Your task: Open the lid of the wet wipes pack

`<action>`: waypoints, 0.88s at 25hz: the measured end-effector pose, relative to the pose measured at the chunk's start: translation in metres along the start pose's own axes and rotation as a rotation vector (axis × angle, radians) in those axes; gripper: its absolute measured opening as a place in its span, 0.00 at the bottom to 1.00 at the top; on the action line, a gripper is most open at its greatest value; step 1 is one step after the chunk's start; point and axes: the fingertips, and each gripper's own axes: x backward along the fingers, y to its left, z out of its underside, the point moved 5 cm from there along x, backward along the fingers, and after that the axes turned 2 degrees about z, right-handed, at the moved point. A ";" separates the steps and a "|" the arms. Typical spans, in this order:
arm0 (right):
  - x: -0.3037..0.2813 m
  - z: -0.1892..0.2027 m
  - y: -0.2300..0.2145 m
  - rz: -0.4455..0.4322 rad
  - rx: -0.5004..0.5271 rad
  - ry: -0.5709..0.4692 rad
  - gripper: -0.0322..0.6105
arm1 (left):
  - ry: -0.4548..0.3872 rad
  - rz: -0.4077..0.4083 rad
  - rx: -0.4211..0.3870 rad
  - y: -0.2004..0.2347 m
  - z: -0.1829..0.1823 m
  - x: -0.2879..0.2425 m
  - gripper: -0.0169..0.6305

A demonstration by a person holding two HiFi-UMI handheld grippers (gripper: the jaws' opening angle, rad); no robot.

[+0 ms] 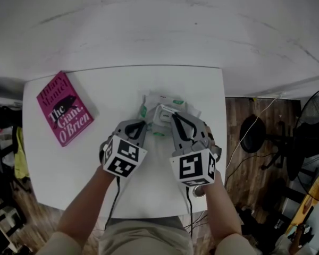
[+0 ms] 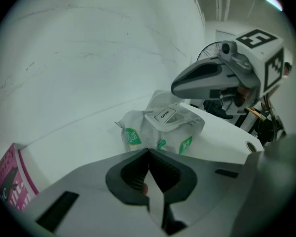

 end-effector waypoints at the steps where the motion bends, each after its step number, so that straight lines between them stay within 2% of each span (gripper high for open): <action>1: -0.003 -0.002 -0.008 0.004 -0.001 -0.001 0.11 | -0.001 0.003 0.006 0.001 0.000 0.000 0.06; 5: -0.014 -0.001 -0.025 0.017 -0.010 -0.020 0.12 | -0.009 0.020 0.026 0.001 0.000 0.000 0.06; 12: -0.035 0.011 -0.045 0.046 -0.219 -0.105 0.15 | -0.032 0.054 0.123 0.005 0.000 0.002 0.06; 14: -0.041 0.015 -0.048 0.051 -0.250 -0.107 0.15 | -0.037 0.061 0.133 0.005 0.001 0.002 0.06; 17: -0.054 0.021 -0.051 0.051 -0.268 -0.084 0.15 | -0.037 0.081 0.155 0.007 0.001 0.003 0.06; 22: -0.071 0.041 -0.049 0.010 -0.279 0.027 0.14 | -0.061 0.121 0.235 0.011 0.003 0.004 0.06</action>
